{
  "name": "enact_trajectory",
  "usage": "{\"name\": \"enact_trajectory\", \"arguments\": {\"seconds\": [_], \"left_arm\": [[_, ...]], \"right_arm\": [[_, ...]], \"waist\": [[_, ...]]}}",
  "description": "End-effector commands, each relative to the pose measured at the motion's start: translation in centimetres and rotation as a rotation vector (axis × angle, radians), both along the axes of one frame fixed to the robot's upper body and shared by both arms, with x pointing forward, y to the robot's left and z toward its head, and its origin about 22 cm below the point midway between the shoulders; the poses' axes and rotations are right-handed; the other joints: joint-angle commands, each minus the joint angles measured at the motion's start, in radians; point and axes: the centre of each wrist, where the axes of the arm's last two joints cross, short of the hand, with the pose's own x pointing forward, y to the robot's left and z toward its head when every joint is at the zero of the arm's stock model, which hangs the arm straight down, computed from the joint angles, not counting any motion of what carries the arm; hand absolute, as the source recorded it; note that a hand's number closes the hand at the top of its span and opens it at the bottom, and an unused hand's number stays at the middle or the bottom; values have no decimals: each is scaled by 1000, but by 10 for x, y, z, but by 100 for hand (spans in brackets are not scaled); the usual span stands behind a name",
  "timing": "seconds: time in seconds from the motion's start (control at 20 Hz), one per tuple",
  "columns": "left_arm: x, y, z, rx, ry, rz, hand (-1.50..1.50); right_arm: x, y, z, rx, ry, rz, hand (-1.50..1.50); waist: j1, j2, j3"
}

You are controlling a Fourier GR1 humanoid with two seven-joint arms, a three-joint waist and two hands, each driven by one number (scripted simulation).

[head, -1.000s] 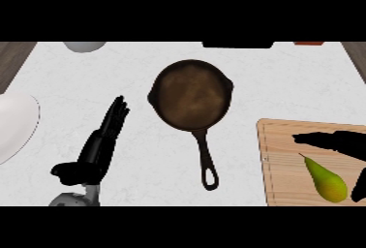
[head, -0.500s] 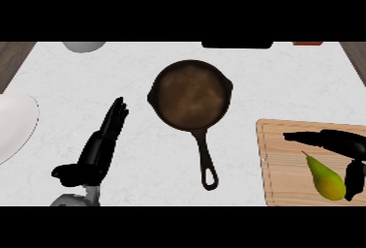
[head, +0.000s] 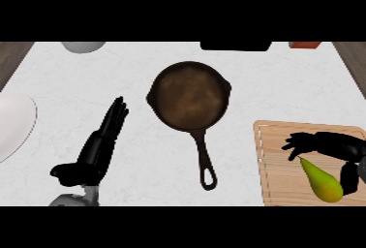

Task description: Pick the pear from the cutting board and place it in the pan

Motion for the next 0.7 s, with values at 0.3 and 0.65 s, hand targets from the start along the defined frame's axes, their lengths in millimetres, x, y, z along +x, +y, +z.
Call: {"name": "enact_trajectory", "arguments": {"seconds": [0.3, 0.65], "left_arm": [[-10, -16, 0, 3, -8, 16, 0], [-5, 15, 0, -4, -17, -2, 0]], "right_arm": [[-9, 16, -30, 56, 44, 110, 150], [-7, 4, -33, 179, -111, -8, 150]], "waist": [[6, 15, 24], [2, 15, 24]]}}
